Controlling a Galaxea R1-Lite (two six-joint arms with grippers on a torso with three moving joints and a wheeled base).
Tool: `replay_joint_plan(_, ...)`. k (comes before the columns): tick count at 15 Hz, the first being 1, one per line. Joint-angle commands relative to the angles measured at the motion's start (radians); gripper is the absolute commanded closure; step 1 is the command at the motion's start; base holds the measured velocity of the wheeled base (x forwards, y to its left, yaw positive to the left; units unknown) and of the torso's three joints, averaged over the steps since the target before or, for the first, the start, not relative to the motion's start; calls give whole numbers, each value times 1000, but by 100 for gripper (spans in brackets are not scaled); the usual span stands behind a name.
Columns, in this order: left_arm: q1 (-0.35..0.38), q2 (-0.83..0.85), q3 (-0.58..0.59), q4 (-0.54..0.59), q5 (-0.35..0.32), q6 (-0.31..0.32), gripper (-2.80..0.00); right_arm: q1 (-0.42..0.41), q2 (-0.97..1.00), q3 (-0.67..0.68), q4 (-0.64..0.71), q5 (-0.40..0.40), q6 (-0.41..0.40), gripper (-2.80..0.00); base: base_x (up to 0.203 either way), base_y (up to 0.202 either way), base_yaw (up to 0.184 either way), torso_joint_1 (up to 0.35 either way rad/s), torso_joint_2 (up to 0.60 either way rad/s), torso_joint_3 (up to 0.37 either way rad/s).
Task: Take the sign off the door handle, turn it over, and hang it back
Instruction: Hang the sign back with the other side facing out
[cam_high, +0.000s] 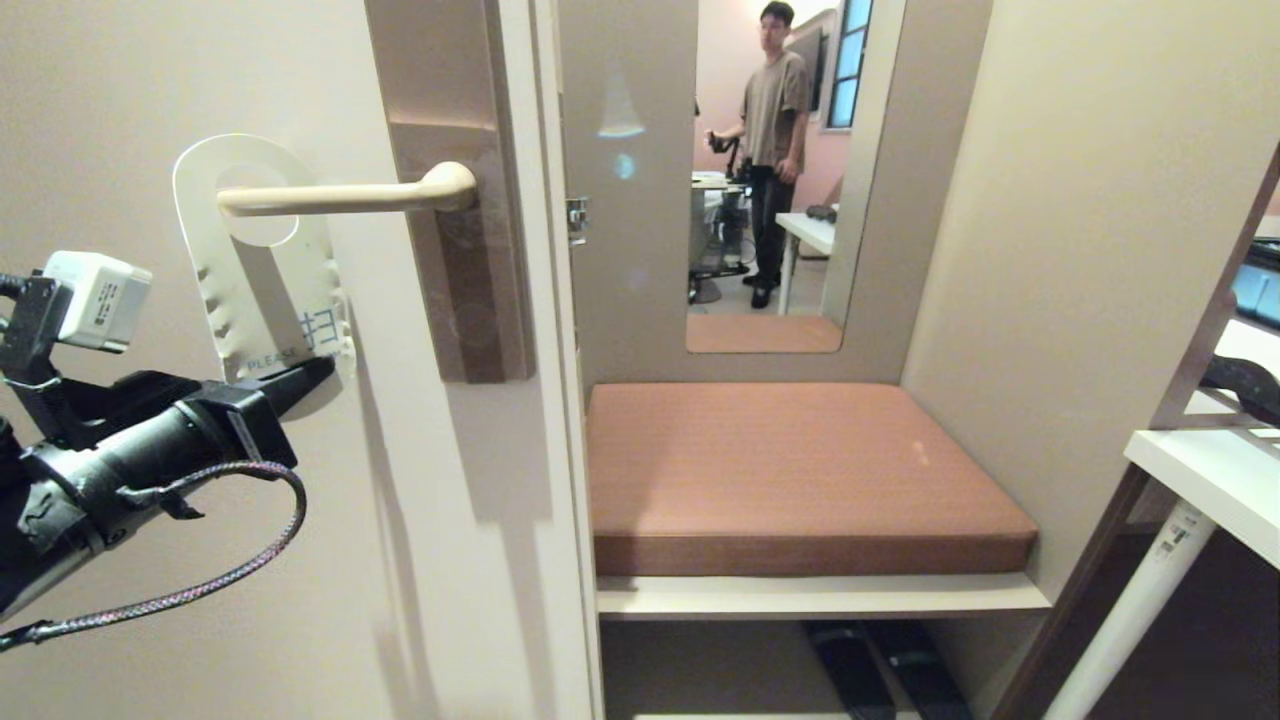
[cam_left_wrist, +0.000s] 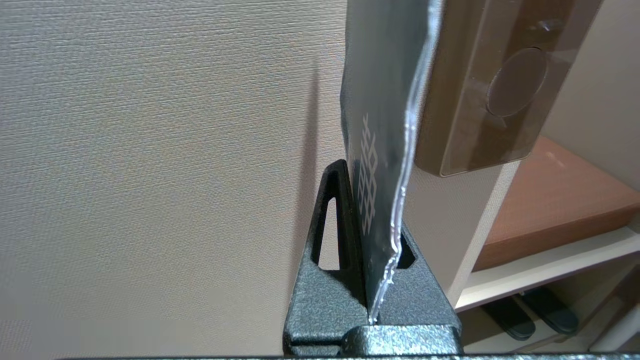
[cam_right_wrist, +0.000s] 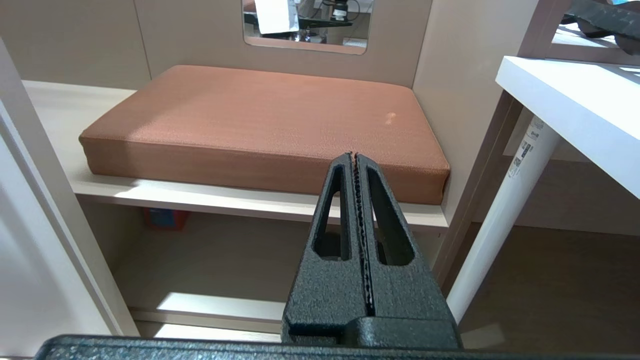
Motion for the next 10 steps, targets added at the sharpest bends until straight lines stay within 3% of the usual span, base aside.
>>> replay_joint_plan(1, -12, 1, 0, -5, 0, -1, 0, 0, 0, 0, 0, 1, -1, 0, 0, 0, 0, 0, 0, 0)
replay_joint_plan(10, -43, 1, 3, -5, 18, 53, 0, 0, 0, 0, 0, 1, -1, 0, 0, 0, 0, 0, 0, 0)
